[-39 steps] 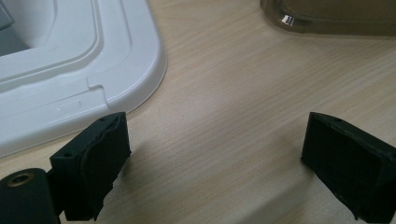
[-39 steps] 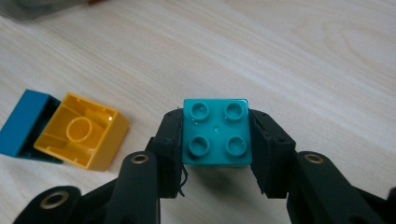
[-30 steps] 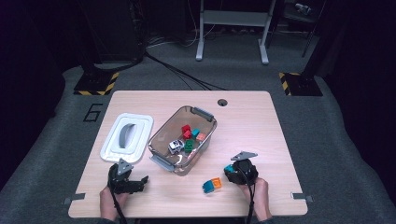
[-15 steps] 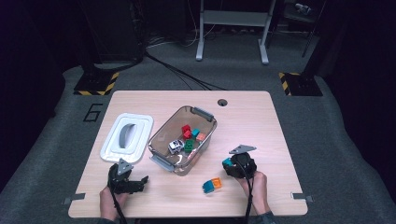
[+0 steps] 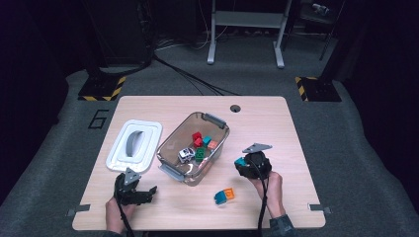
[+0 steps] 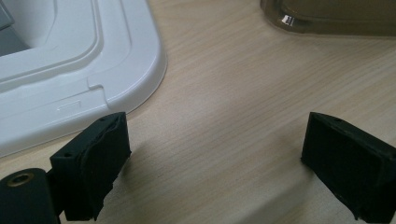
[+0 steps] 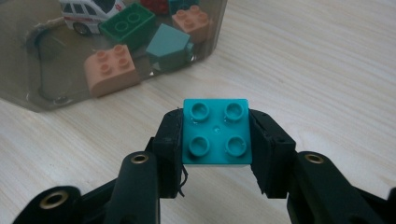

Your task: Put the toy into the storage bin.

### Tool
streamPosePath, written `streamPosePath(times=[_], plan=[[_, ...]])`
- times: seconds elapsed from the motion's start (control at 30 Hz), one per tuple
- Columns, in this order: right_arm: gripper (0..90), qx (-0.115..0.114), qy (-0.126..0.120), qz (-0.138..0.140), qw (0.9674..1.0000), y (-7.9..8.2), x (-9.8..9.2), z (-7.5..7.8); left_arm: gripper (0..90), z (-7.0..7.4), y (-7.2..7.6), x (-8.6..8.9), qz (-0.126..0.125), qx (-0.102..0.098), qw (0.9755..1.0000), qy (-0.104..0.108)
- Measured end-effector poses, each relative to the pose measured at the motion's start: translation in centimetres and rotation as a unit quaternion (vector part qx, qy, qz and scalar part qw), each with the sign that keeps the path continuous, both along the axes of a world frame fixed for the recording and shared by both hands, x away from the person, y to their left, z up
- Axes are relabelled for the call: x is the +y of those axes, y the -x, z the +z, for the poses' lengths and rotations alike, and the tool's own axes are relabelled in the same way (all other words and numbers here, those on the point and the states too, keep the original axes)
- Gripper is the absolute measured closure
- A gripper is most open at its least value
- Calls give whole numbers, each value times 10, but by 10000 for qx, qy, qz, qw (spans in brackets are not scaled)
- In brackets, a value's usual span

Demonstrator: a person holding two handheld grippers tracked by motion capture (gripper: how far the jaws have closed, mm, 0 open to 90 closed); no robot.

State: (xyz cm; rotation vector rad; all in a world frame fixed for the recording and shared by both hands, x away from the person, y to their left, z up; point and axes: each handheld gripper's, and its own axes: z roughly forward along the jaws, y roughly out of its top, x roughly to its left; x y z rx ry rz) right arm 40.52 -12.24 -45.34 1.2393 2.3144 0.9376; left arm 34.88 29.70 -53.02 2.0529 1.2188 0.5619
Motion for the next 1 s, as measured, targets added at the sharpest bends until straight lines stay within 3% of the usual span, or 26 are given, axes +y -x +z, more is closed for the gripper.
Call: streamPosePath(times=[1.0], plan=[[587,-380,101,203,9990,-29,16,55,76,-1,0,0,21,-26,10000,21]])
